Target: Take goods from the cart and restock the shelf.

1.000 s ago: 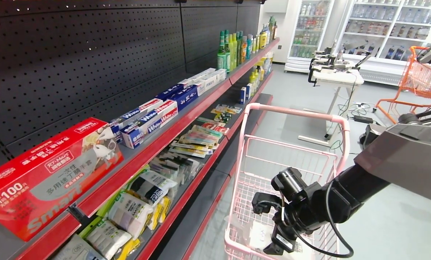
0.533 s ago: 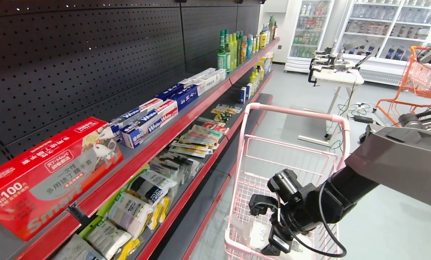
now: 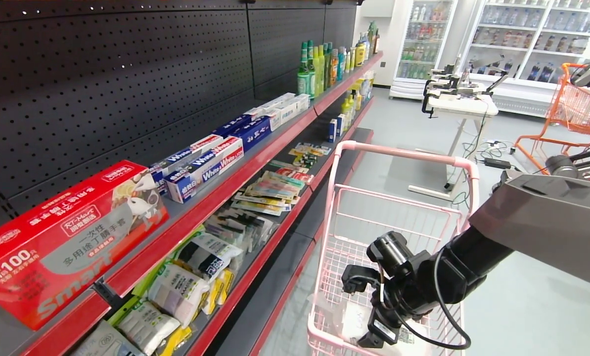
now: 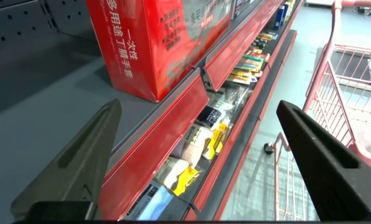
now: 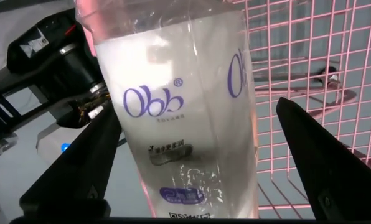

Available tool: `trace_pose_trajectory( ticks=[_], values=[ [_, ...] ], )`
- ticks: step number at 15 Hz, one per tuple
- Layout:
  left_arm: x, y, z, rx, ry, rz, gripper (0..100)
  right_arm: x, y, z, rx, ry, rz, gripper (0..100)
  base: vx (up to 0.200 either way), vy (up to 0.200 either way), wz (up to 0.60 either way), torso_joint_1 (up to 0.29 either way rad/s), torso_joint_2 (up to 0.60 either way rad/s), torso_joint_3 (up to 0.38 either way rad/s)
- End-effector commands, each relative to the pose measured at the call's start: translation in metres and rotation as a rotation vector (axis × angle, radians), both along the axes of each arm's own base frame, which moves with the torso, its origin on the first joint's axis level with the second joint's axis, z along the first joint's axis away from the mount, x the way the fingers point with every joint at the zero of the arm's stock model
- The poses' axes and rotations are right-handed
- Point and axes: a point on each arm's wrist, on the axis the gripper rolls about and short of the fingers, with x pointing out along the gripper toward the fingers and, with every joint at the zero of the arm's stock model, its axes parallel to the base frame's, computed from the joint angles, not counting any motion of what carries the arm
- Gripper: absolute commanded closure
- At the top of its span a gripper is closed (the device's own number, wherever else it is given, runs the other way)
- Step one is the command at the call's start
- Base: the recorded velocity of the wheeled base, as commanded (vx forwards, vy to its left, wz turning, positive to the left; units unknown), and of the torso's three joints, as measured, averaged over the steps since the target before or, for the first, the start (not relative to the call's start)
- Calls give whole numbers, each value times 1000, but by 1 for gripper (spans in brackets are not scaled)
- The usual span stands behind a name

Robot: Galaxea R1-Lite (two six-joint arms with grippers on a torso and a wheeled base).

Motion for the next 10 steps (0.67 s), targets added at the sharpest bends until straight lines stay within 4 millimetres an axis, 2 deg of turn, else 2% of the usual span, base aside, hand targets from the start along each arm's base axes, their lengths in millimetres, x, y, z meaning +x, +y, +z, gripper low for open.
trace_pose_trajectory(
  ticks=[1, 7, 10],
  values=[
    [0, 0, 0, 1, -1, 0, 0, 0, 0, -7, -8, 16, -2, 0, 0, 0, 0, 0, 0, 0],
    [0, 0, 0, 1, -1, 2, 0, 7, 3, -22, -9, -10, 23, 0, 0, 0, 0, 0, 0, 0],
    [0, 0, 0, -1, -1, 2, 0, 7, 4, -22, -8, -12, 25, 0, 0, 0, 0, 0, 0, 0]
  ],
)
